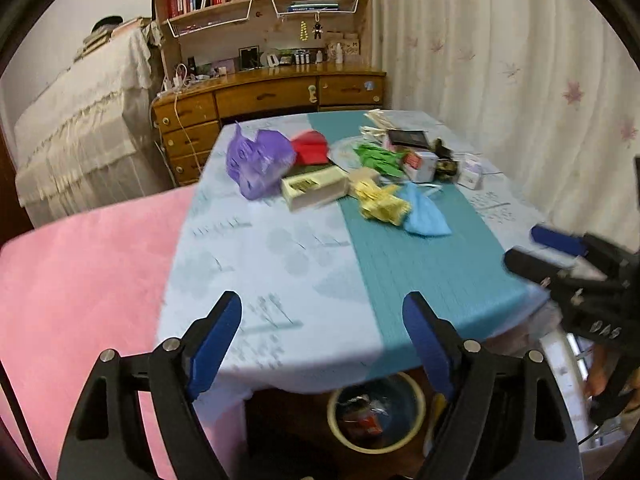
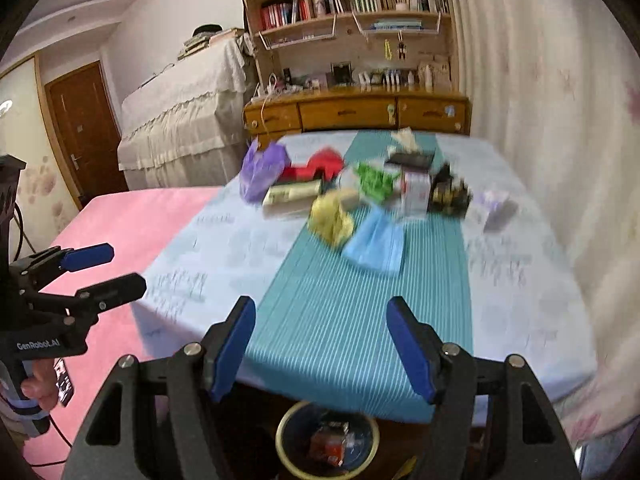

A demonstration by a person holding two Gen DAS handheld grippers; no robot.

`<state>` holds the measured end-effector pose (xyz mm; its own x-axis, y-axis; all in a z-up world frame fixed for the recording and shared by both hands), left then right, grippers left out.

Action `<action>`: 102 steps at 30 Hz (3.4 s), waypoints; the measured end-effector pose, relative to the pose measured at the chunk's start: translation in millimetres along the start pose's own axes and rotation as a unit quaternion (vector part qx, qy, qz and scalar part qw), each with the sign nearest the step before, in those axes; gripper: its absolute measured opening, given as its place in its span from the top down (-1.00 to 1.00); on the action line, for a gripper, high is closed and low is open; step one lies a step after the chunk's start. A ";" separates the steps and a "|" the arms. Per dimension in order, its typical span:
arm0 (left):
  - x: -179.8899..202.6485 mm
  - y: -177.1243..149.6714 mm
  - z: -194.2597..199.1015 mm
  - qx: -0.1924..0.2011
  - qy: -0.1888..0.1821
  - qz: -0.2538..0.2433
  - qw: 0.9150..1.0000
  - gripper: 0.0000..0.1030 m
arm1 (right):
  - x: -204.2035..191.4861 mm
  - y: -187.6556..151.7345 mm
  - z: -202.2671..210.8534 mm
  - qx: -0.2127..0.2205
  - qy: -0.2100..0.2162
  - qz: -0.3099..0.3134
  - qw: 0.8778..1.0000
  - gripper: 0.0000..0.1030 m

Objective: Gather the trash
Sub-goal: 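Raise both tools back over the table toward the remaining trash, then grasp the blue face mask with the right tool while the left tool grasps the yellow crumpled paper, then carry the yellow paper and blue mask down over the floor bin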

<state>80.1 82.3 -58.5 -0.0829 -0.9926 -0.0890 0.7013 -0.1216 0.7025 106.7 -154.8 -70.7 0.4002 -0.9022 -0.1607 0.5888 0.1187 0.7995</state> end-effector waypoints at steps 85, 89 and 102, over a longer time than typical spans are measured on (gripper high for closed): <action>26.2 -58.6 -20.8 -0.109 -0.101 -0.052 0.988 0.63 | -21.3 -52.9 0.6 -0.060 0.076 -0.005 0.995 0.77; 29.0 -99.9 -32.1 -0.121 -0.095 -0.045 0.987 0.63 | -30.1 -87.9 -9.6 -0.087 0.073 -0.004 0.994 0.77; 70.2 -186.0 -100.6 -0.131 -0.076 -0.057 0.987 0.63 | -11.0 -188.7 -82.2 -0.173 0.037 -0.043 0.983 0.77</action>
<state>15.1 35.7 -266.4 -0.2634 -0.9640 -0.0351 0.8384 -0.2468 0.4860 48.9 -133.2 -267.4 0.3809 -0.8843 -0.2698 0.8210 0.1893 0.5386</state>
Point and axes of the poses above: each gripper's, at about its wrist camera, not at the fingertips, and z roughly against the way its jaws point, x to its right, y to its top, the point moved 4 cm from there along -z, roughly the way its jaws point, and after that the axes turned 5 degrees about y, right-handed, at the moved point
